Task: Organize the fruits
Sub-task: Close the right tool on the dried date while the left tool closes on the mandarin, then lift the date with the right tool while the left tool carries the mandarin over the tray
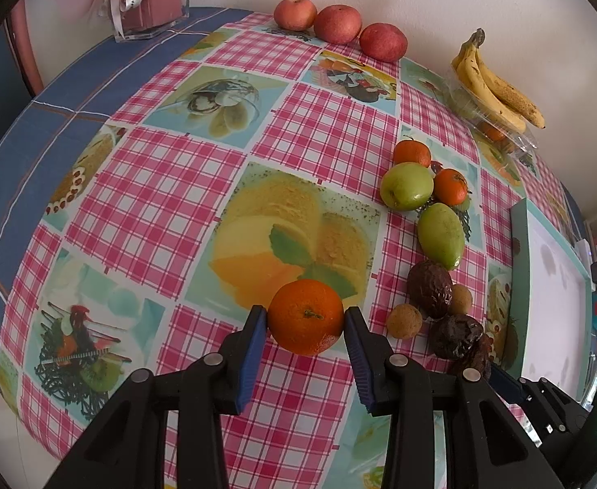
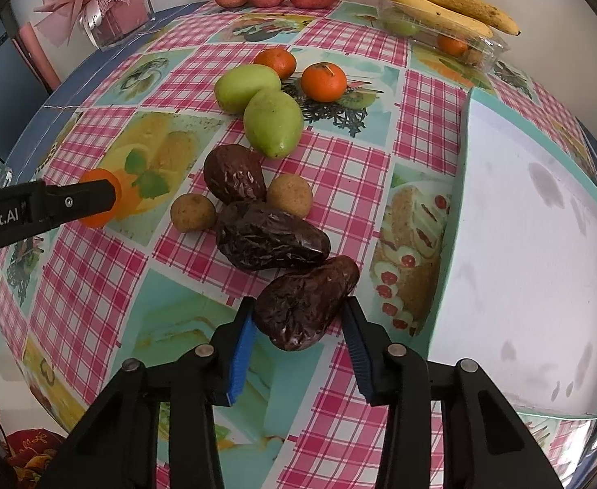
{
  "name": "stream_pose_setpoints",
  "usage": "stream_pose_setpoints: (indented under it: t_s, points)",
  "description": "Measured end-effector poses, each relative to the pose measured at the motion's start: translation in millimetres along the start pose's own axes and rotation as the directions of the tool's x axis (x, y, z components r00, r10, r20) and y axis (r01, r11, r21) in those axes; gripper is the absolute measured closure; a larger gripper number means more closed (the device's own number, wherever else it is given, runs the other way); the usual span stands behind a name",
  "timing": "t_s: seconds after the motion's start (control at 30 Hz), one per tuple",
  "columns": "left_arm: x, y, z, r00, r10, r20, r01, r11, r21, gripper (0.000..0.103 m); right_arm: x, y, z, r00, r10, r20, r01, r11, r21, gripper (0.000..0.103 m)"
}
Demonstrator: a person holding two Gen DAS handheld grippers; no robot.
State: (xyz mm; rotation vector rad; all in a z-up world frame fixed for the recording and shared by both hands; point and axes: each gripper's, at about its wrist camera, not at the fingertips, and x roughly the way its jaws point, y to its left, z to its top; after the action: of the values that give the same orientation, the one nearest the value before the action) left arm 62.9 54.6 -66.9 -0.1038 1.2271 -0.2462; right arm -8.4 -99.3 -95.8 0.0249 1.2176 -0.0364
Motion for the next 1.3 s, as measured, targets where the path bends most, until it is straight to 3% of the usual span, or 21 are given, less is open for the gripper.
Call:
stream_pose_setpoints:
  t_s: [0.1,0.5,0.97,1.13,1.3]
  points:
    - [0,0,0,1.0,0.0,-0.001,0.0,1.0,-0.002,0.062,-2,-2,0,1.0,0.004,0.003,-0.004,1.0,0.006,0.064]
    - [-3,-1,0,1.0,-0.007,0.006,0.007,1.0,-0.003,0.062,-13,-4,0,0.999,0.009,0.039,-0.01,1.0,0.023,0.065]
    - [-22,-5,3,0.998,-0.019,0.064,0.019,1.0,0.014,0.062,-50,-20,8,0.986,0.017,0.167,-0.033,0.995,0.092,0.065]
    - [-29,-18,8,0.997,-0.038,0.07,0.035,0.999,0.04,0.062,-57,-33,12,0.984,-0.004,0.179,-0.021,0.991,0.136,0.065]
    - [-34,-47,15,0.994,-0.086,0.067,0.081,0.993,0.081,0.062,-65,-71,13,0.979,-0.084,0.187,0.034,0.966,0.255,0.065]
